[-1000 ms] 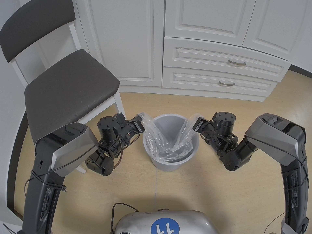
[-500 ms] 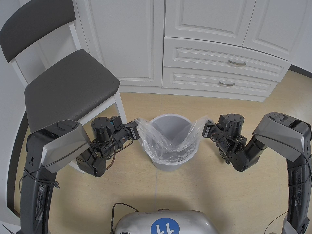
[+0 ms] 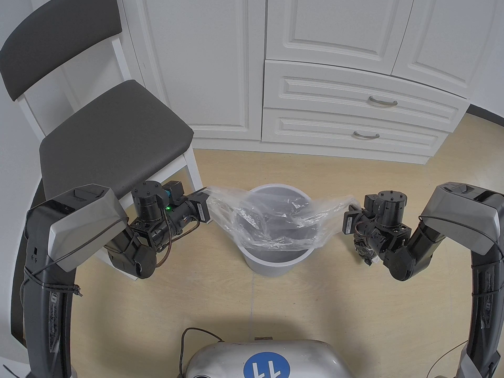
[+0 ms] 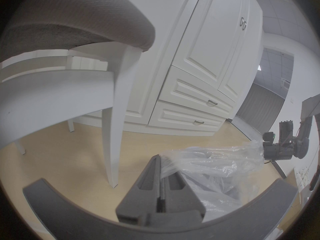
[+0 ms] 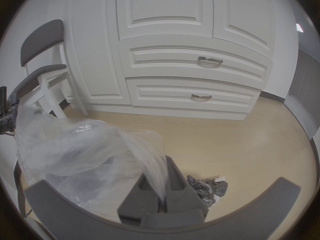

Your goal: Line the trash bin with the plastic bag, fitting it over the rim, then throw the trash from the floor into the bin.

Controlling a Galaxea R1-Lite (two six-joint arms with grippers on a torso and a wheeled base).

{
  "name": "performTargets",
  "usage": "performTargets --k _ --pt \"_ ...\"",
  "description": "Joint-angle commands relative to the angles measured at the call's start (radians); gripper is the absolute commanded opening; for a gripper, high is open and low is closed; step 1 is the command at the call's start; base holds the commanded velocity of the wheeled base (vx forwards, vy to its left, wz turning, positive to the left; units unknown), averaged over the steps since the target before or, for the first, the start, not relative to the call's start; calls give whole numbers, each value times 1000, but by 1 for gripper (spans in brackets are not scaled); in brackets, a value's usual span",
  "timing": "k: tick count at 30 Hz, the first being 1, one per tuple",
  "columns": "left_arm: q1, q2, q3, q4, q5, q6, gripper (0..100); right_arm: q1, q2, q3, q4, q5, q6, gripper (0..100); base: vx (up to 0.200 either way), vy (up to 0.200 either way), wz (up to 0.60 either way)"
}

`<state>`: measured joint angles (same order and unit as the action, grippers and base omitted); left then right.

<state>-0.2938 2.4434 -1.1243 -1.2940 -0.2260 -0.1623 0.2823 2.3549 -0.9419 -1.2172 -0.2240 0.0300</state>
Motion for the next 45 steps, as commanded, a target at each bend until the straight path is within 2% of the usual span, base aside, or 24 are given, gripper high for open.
performTargets --k 1,19,28,35,38,45 --pt "4 -3 -8 -1 0 0 0 -5 -6 5 1 -3 -2 0 0 0 0" --pt "7 -14 43 -5 -6 3 0 -52 -121 155 65 11 -130 0 0 0 0" --pt "15 -50 126 -1 -93 37 0 -55 -164 222 133 12 -185 0 0 0 0" --pt "16 -53 147 2 -96 41 0 -57 -195 293 165 65 -246 0 0 0 0" --pt "16 -60 164 44 -101 86 0 -66 -192 330 163 88 -300 0 0 0 0" --pt "18 -92 208 137 -139 139 0 -65 -180 359 171 98 -340 0 0 0 0"
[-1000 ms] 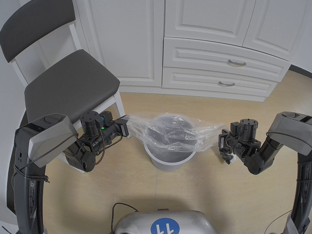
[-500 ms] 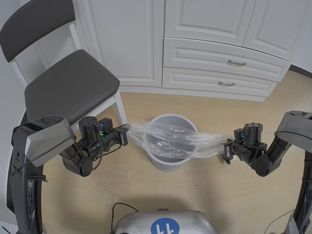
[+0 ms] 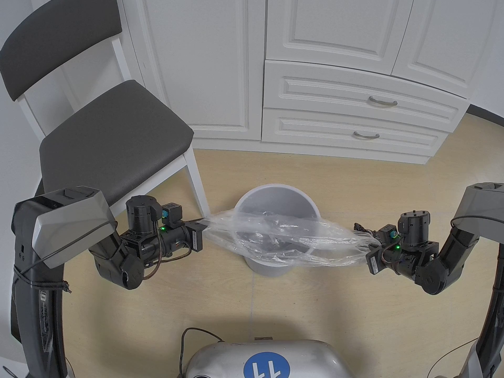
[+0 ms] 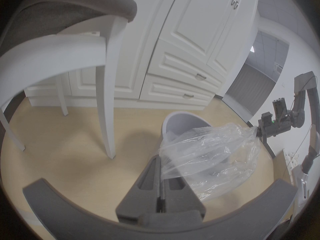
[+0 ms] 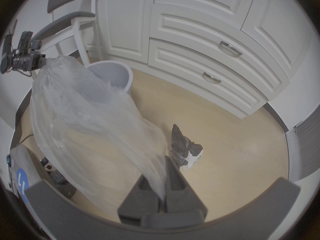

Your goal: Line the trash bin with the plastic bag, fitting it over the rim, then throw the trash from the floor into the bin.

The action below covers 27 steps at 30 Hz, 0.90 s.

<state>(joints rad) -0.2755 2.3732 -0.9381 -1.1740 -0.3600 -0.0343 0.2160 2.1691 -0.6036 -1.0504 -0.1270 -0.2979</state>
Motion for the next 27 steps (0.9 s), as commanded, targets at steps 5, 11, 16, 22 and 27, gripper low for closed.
performTargets --k 5,11,16,22,27 --pt "-5 -20 38 73 -5 60 0 16 24 30 15 1 -27 0 0 0 0" --pt "-8 -23 55 102 -7 91 0 16 20 51 17 1 -58 0 0 0 0" --pt "-8 -23 62 146 -7 128 0 16 21 65 49 1 -99 0 0 0 0" --pt "-24 37 30 168 -7 131 0 25 57 48 52 -11 -99 0 0 0 0" --pt "-33 80 -19 160 3 119 0 31 103 -2 44 -33 -87 0 0 0 0"
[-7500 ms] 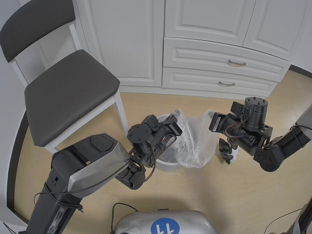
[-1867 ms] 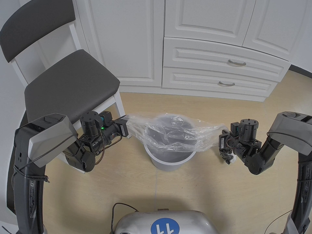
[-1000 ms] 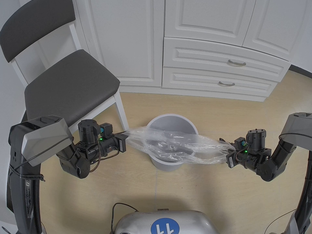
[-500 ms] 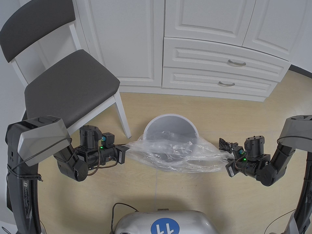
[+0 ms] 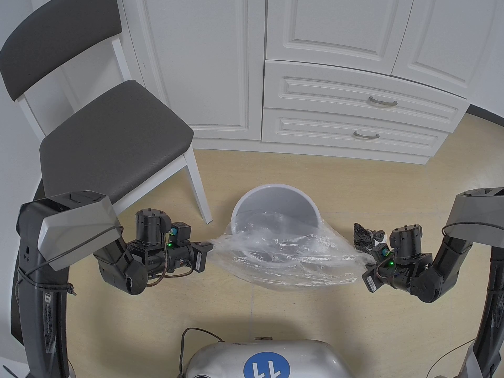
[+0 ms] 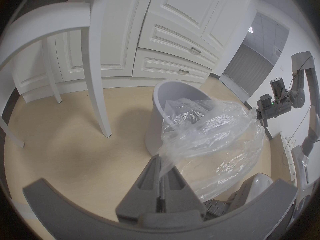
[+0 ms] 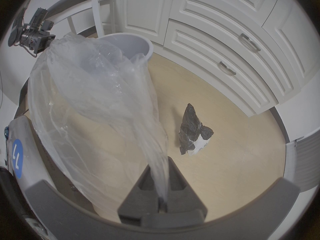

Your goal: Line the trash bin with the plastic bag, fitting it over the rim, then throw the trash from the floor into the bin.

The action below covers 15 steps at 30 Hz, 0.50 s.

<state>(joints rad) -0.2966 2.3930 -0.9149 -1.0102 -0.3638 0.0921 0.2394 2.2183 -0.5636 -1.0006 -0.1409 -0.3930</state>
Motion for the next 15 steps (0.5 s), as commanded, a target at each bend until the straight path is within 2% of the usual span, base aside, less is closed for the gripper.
performTargets --k 1,2,6,11,15 --pt "-13 66 -52 -4 9 -9 0 8 60 -53 -12 -31 19 0 0 0 0" --pt "-13 66 -53 -4 11 -9 0 9 61 -56 -12 -32 20 0 0 0 0" --pt "-36 101 -105 -34 62 -60 0 40 100 -105 -92 -80 115 0 0 0 0" --pt "-67 147 -159 -128 151 -135 0 54 119 -117 -194 -88 128 0 0 0 0" --pt "-72 150 -185 -145 171 -144 0 71 112 -110 -248 -89 131 0 0 0 0"
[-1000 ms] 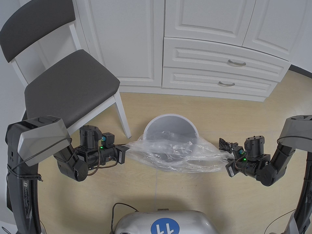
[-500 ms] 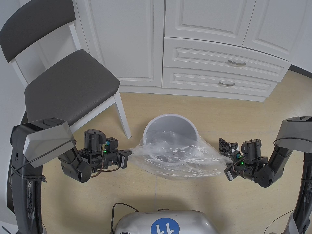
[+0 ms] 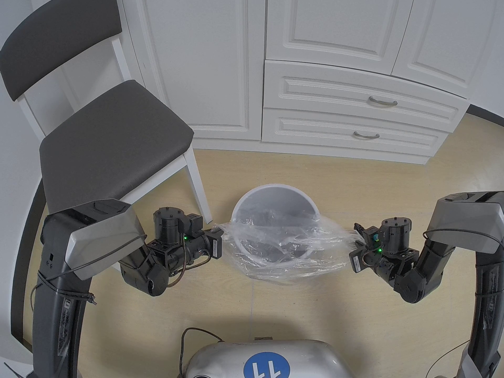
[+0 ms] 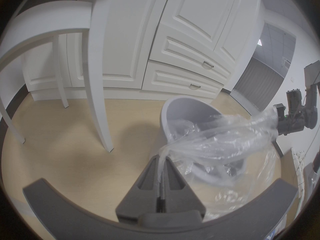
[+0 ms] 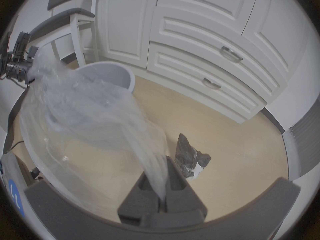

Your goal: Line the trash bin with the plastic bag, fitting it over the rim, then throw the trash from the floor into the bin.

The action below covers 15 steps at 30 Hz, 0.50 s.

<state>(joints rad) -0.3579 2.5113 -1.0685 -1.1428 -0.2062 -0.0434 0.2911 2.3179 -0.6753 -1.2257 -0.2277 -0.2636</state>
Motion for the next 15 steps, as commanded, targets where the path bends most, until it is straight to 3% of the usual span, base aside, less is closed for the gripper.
performTargets --k 1,15 --pt "-10 31 -31 -20 13 -15 0 22 9 3 -24 -2 1 0 0 0 0" --pt "43 -31 -16 -40 1 -26 0 -4 -52 40 -14 -4 -8 0 0 0 0"
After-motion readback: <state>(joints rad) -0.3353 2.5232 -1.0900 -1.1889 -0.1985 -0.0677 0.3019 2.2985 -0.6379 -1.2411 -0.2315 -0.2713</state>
